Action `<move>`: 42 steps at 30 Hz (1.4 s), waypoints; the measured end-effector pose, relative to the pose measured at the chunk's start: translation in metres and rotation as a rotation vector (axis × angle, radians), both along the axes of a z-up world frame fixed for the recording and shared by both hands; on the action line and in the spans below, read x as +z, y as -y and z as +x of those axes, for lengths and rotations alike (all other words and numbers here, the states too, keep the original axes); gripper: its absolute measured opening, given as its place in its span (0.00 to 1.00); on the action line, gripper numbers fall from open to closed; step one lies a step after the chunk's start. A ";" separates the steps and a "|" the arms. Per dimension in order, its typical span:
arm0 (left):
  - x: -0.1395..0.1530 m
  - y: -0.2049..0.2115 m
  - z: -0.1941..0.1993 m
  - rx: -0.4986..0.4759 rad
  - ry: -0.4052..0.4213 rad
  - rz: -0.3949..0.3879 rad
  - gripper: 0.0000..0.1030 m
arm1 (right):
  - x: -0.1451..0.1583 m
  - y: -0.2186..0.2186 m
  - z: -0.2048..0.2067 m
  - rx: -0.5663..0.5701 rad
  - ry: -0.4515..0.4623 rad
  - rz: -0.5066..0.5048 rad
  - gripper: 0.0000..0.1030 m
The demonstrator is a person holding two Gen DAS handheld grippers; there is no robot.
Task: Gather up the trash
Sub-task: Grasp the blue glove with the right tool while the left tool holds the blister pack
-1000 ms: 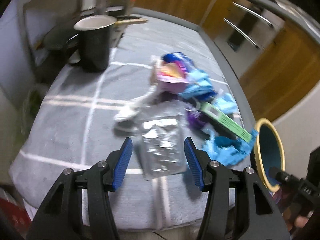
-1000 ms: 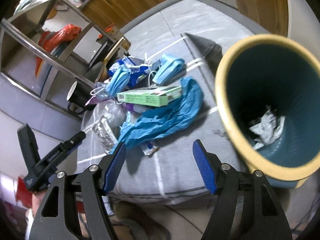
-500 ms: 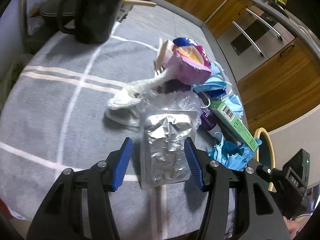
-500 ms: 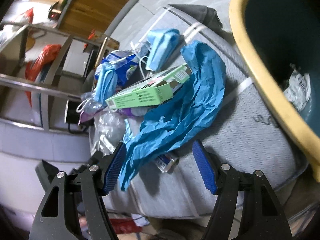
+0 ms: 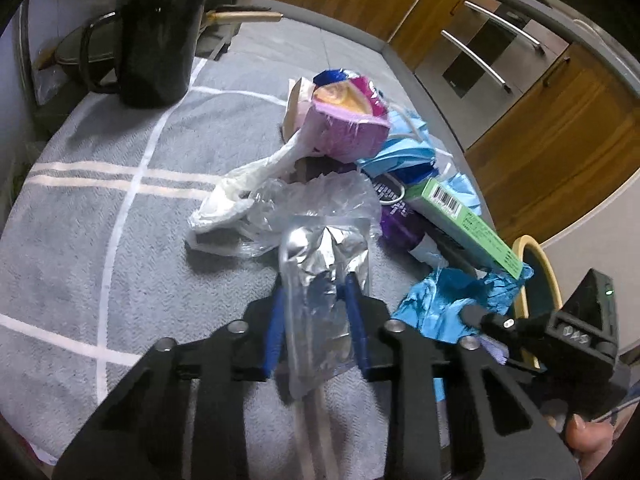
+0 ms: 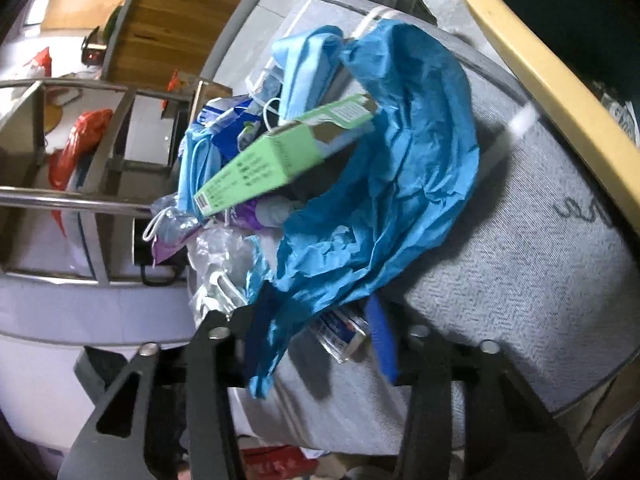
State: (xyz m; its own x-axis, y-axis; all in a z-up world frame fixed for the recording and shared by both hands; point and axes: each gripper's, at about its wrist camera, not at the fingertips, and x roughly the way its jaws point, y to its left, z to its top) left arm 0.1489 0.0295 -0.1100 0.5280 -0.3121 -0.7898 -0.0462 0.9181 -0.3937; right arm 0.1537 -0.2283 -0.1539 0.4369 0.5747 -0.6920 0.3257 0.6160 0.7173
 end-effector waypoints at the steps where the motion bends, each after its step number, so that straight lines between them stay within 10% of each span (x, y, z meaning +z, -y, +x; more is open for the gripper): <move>1: 0.001 -0.001 -0.001 0.003 0.002 -0.004 0.22 | 0.000 0.002 -0.002 -0.005 0.000 0.013 0.34; 23: 0.036 0.004 -0.021 -0.022 0.082 -0.058 0.08 | 0.036 0.036 -0.041 -0.018 0.087 0.086 0.19; 42: 0.061 0.015 -0.028 -0.049 0.140 -0.060 0.07 | 0.044 0.037 -0.072 0.075 0.053 -0.066 0.19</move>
